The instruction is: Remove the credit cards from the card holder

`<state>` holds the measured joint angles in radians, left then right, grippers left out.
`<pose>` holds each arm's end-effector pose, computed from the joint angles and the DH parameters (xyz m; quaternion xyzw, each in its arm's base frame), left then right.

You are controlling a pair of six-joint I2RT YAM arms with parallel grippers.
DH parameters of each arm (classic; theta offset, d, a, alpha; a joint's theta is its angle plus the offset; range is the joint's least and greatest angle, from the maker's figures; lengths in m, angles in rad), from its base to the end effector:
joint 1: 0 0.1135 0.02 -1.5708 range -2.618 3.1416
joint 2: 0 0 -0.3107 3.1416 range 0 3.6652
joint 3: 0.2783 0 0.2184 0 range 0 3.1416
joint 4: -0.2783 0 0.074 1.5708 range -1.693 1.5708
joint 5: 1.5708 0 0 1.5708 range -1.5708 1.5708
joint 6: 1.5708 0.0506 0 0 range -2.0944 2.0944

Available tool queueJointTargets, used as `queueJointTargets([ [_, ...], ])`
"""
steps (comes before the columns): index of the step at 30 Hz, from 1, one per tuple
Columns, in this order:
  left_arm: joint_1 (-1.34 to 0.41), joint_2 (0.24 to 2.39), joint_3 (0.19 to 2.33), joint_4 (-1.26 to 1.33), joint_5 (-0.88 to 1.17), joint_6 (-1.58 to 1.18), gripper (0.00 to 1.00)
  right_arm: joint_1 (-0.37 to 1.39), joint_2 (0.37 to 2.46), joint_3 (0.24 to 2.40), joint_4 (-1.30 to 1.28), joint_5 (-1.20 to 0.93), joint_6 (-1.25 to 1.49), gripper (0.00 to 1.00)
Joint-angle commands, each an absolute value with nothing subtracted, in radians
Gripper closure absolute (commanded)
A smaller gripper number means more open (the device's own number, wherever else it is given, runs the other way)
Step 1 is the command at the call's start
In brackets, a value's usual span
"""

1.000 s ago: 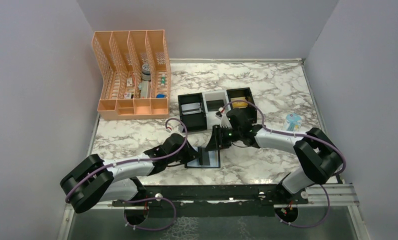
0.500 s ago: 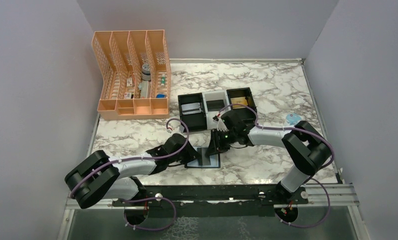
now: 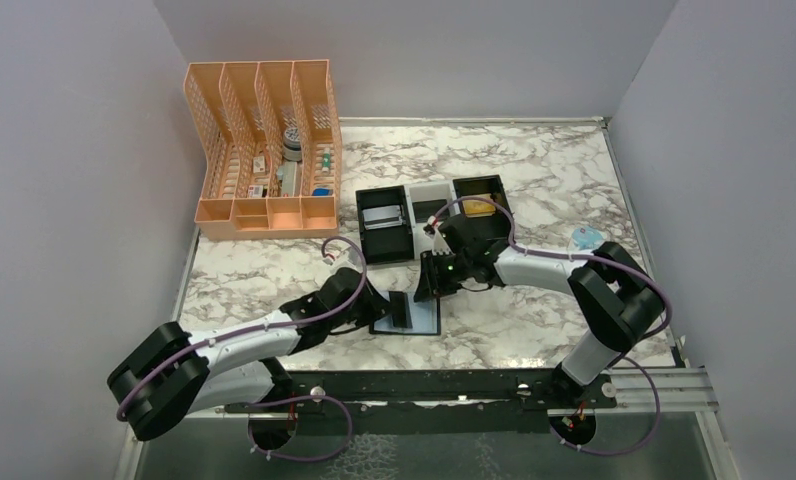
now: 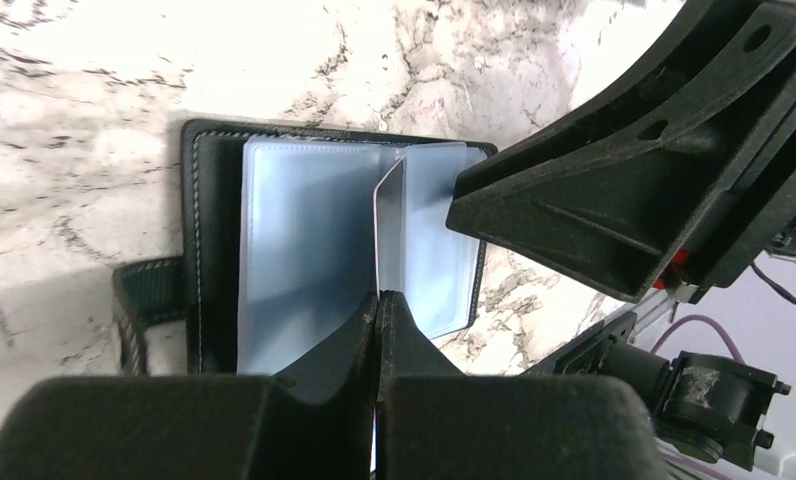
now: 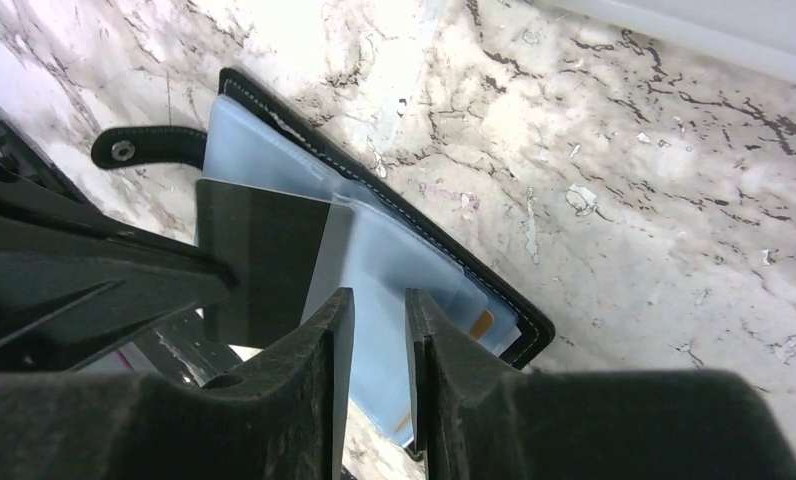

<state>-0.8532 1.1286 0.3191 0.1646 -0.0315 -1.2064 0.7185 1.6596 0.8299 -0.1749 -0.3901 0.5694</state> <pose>0.1162 -0.1307 0.2088 -0.1641 0.8795 -0.3755 0.2420 0.2120 0.2109 0.2066 -0.1241 0.9353 0.3133 0.1074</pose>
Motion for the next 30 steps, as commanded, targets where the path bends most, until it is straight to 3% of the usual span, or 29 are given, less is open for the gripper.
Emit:
queueJointTargets([
  [1, -0.852, 1.055, 0.322, 0.061, -0.142, -1.185, 1.0, 0.715, 1.633, 0.832, -0.221, -0.326, 0.504, 0.72],
  [11, -0.851, 1.039, 0.321, 0.093, -0.113, -1.165, 1.0, 0.715, 1.501, 0.776, -0.054, -0.428, 0.576, 0.66],
  [17, -0.851, 1.008, 0.337, 0.087, -0.1, -1.124, 1.0, 0.715, 1.529, 0.749, 0.075, -0.559, 0.668, 0.66],
  [30, -0.809, 0.952, 0.355, 0.081, -0.055, -1.071, 1.0, 0.704, 1.474, 0.644, 0.234, -0.441, 0.771, 0.66],
])
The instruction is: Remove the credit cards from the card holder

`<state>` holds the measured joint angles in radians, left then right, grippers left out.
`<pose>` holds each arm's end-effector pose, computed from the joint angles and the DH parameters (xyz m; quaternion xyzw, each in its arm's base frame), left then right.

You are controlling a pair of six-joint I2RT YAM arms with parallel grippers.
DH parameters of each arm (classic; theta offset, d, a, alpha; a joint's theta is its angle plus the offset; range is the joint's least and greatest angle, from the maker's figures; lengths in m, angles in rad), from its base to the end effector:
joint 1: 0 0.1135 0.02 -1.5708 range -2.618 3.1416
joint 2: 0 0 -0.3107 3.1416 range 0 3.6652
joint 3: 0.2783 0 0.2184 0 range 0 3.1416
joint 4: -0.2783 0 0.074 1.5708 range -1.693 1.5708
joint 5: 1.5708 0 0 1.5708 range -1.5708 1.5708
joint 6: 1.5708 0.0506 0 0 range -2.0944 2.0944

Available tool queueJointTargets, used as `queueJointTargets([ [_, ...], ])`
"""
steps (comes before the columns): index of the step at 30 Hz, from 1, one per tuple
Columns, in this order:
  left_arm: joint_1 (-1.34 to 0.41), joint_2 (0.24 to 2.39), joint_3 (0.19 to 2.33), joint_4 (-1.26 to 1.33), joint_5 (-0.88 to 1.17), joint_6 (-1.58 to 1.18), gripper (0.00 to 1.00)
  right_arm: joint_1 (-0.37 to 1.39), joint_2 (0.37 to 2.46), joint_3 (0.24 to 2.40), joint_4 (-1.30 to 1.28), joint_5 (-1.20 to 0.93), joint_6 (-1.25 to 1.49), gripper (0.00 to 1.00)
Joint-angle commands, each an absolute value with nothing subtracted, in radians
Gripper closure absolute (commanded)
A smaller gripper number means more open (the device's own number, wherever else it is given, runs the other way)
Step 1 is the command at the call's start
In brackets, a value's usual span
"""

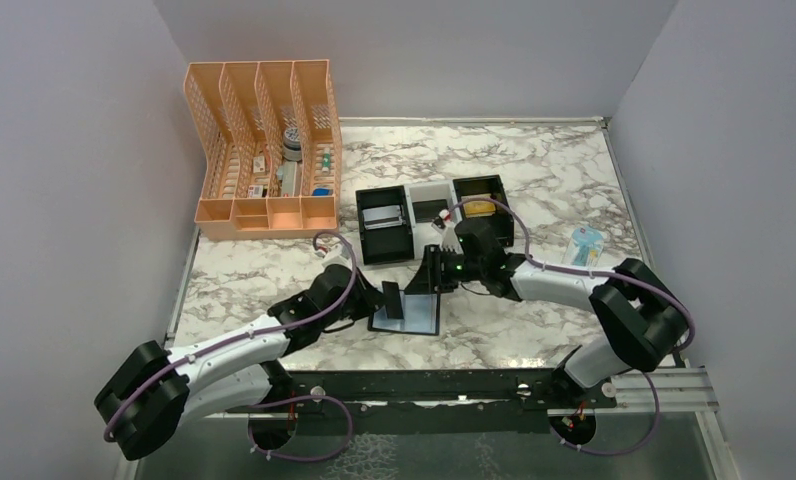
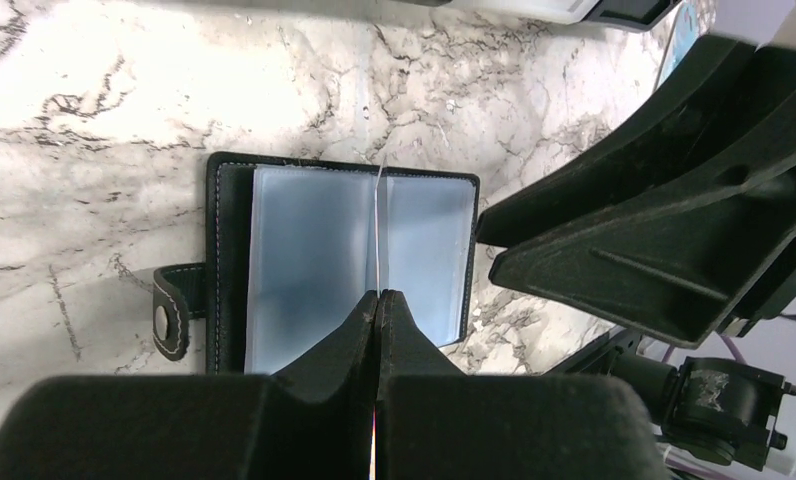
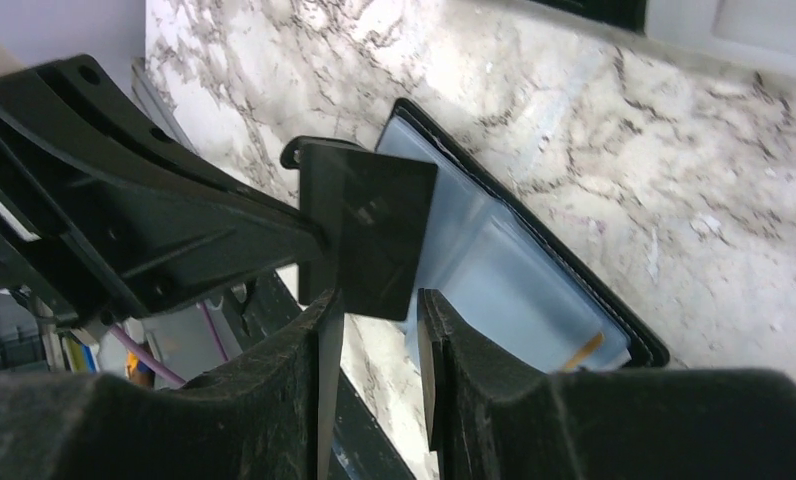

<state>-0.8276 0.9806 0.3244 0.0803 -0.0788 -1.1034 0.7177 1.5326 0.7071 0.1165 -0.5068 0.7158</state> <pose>0.1074 -0.1110 0.2233 -0.1393 0.8672 -0.3724 0.2998 0.1981 0.2055 0.2334 -0.1055 0.8795 0.4374 0.1552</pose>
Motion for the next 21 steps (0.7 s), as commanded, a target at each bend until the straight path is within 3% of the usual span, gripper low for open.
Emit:
queueJointTargets([
  [1, -0.802, 0.941, 0.352, 0.08, -0.049, -1.067, 1.0, 0.697, 1.462, 0.626, 0.258, -0.438, 0.777, 0.65],
  [7, -0.749, 0.861, 0.332, 0.106, 0.018, -1.035, 1.0, 0.651, 1.429, 0.555, 0.424, -0.541, 0.798, 0.49],
  [15, -0.634, 0.801, 0.295, 0.206, 0.169, -1.031, 1.0, 0.455, 1.489, 0.473, 0.692, -0.862, 0.943, 0.47],
  [21, -0.607, 0.811, 0.266, 0.337, 0.272, -1.05, 1.0, 0.45, 1.486, 0.479, 0.769, -0.914, 0.949, 0.46],
])
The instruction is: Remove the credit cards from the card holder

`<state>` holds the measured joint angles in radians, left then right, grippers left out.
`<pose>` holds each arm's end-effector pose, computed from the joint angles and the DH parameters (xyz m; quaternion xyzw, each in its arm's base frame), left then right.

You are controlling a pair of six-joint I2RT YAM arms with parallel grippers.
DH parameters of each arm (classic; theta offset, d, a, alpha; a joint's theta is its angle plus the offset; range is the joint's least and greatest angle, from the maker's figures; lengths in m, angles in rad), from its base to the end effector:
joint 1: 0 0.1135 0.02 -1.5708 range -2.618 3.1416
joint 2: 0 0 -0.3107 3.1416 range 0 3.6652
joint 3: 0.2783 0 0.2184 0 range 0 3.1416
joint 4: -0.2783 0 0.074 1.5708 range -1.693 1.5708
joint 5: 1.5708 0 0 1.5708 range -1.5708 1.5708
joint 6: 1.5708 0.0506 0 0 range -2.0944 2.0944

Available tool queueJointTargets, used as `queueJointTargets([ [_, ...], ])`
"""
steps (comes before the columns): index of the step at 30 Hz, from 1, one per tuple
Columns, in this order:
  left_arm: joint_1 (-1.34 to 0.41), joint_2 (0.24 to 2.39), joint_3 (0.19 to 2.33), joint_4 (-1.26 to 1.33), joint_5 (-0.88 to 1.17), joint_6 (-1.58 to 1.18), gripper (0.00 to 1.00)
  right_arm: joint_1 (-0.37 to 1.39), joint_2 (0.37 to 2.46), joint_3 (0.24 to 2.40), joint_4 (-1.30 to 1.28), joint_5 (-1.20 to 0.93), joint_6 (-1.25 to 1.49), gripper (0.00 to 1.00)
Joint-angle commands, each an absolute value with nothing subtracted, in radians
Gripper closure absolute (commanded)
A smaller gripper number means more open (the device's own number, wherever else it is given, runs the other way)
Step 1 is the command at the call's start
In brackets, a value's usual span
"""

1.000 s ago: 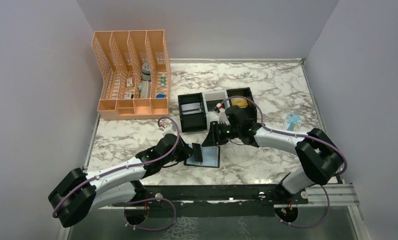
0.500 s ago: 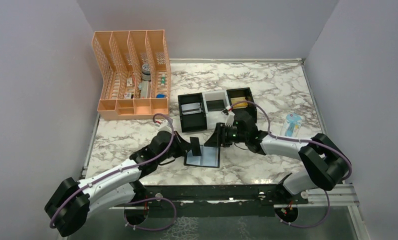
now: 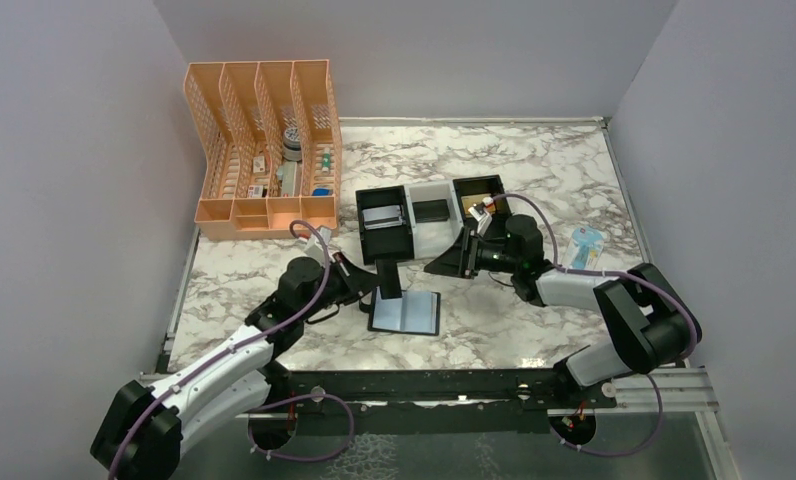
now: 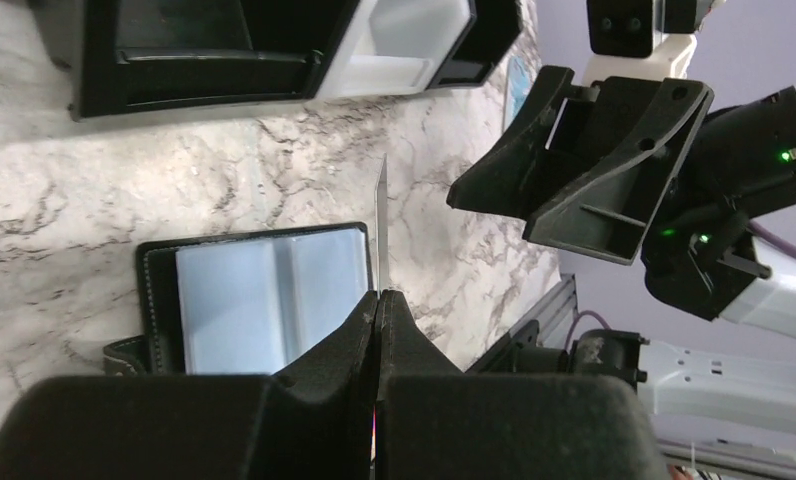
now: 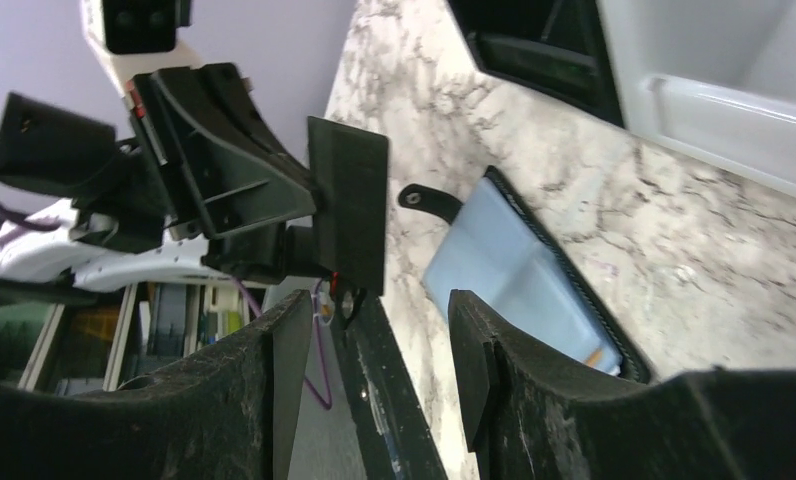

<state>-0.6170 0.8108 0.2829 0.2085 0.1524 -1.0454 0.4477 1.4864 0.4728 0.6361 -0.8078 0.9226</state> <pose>0.1059 -0.0846 0.2458 -0.1282 0.7992 -0.4730 0.3480 0.2159 0.1443 0.2364 -0.0357 0.7913 0.5787 0.1943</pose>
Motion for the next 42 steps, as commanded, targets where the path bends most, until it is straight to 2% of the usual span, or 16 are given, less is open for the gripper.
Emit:
queueJointTargets([
  [1, -0.607, 0.815, 0.267, 0.355, 0.285, -1.046, 1.0, 0.451, 1.482, 0.483, 0.762, -0.912, 0.946, 0.46],
  [11, -0.606, 0.856, 0.293, 0.488, 0.405, -1.024, 1.0, 0.452, 1.477, 0.518, 0.731, -0.934, 0.952, 0.46],
  [19, -0.607, 0.874, 0.305, 0.531, 0.458, -1.025, 1.0, 0.483, 1.461, 0.515, 0.796, -0.94, 1.022, 0.5],
  [29, -0.607, 0.868, 0.291, 0.57, 0.444, -1.052, 1.0, 0.515, 1.477, 0.516, 0.852, -0.961, 1.047, 0.56],
  [42, -0.607, 0.833, 0.265, 0.602, 0.431, -1.094, 1.0, 0.532, 1.541, 0.496, 1.08, -1.007, 1.184, 0.65],
])
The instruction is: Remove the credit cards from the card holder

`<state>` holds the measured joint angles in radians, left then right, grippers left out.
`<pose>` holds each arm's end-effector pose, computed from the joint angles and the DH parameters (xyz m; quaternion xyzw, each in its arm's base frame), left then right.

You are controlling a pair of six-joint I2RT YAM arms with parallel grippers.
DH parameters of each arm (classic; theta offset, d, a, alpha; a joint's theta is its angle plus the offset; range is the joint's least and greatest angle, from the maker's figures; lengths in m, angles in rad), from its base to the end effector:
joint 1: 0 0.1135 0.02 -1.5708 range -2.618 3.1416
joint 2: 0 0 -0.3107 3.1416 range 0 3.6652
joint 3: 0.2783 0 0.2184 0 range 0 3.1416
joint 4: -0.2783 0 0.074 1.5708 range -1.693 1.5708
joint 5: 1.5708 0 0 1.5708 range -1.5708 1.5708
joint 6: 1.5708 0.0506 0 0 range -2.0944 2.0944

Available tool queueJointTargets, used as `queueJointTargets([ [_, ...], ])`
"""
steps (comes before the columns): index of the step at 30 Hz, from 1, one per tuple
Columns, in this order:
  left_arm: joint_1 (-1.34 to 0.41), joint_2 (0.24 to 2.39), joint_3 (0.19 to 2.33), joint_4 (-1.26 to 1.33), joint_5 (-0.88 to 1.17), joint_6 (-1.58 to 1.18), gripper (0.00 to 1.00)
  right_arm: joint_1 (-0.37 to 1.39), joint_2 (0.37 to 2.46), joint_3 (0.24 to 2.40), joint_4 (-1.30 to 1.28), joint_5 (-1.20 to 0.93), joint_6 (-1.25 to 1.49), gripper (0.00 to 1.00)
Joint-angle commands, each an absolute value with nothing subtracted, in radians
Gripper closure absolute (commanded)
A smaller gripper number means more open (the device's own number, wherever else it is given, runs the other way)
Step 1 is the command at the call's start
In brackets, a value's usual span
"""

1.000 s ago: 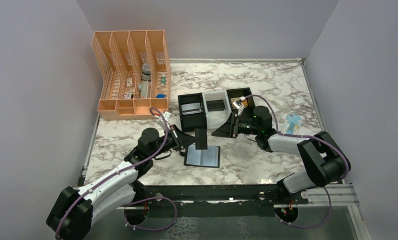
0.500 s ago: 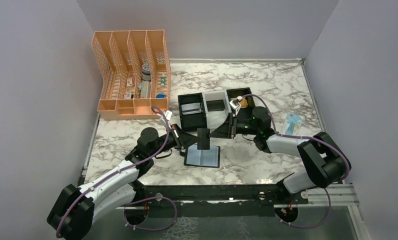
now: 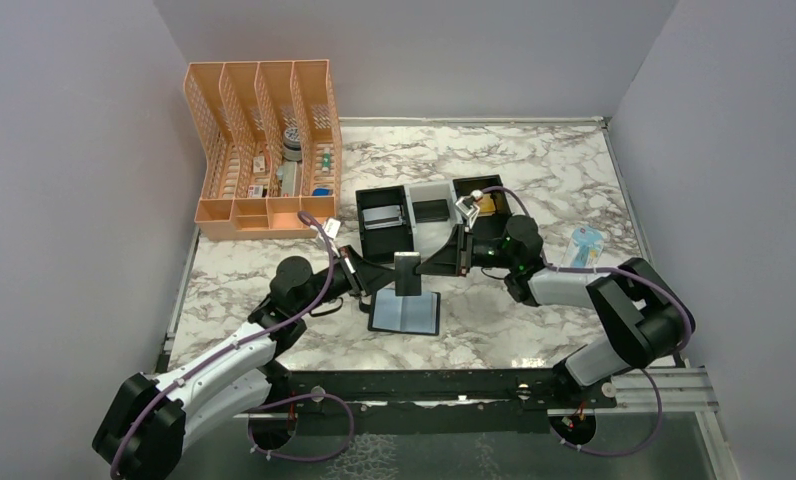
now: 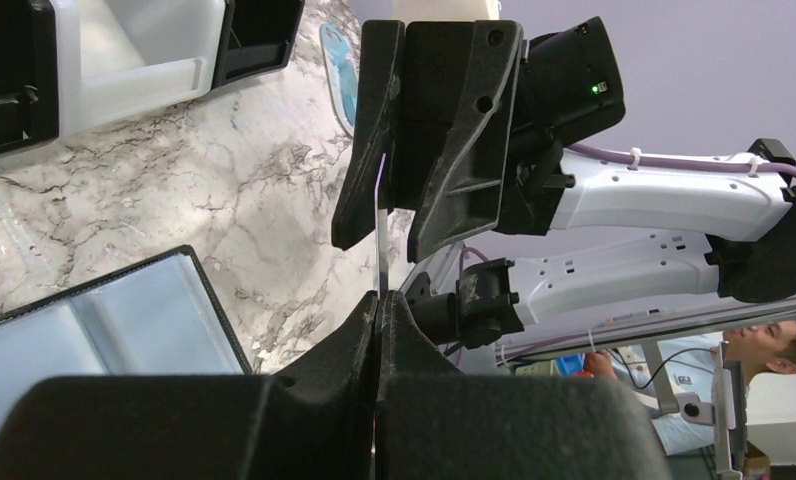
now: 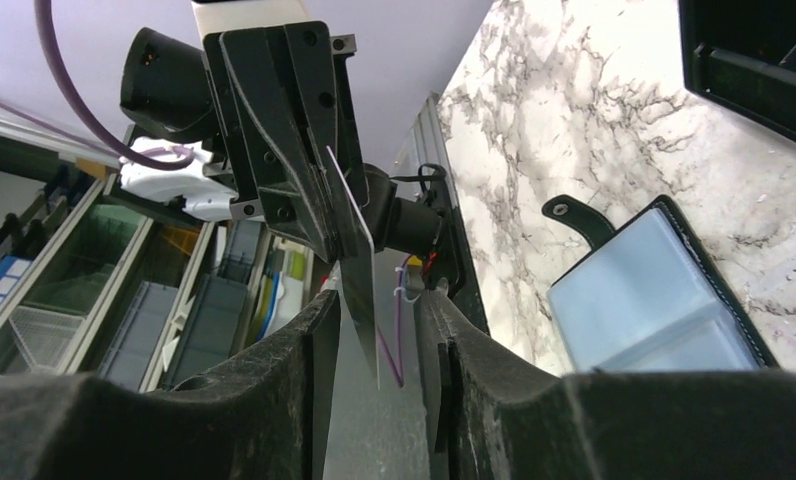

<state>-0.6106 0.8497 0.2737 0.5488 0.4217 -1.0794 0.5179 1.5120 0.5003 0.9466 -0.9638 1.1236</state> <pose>0.1059 -0.0994 0.2795 -0.0208 0.7155 -0.6097 0.3405 0.2111 0.1681 0.2708 -0.1096 0.7117 0.6738 0.1655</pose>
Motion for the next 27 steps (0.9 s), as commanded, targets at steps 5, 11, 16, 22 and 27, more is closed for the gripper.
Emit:
queueJointTargets([
  [5, -0.607, 0.839, 0.264, 0.622, 0.423, -1.115, 1.0, 0.538, 1.559, 0.506, 1.094, -1.017, 1.195, 0.7],
  [11, -0.607, 0.844, 0.256, 0.644, 0.414, -1.126, 1.0, 0.545, 1.576, 0.509, 1.13, -1.017, 1.231, 0.72],
  [16, -0.607, 0.854, 0.253, 0.663, 0.426, -1.137, 1.0, 0.545, 1.637, 0.504, 1.304, -1.013, 1.362, 0.75],
  [22, -0.607, 0.848, 0.243, 0.673, 0.43, -1.142, 1.0, 0.545, 1.649, 0.515, 1.318, -1.012, 1.376, 0.8],
  [27, -0.607, 0.858, 0.229, 0.673, 0.417, -1.146, 1.0, 0.545, 1.625, 0.52, 1.276, -1.016, 1.353, 0.84],
])
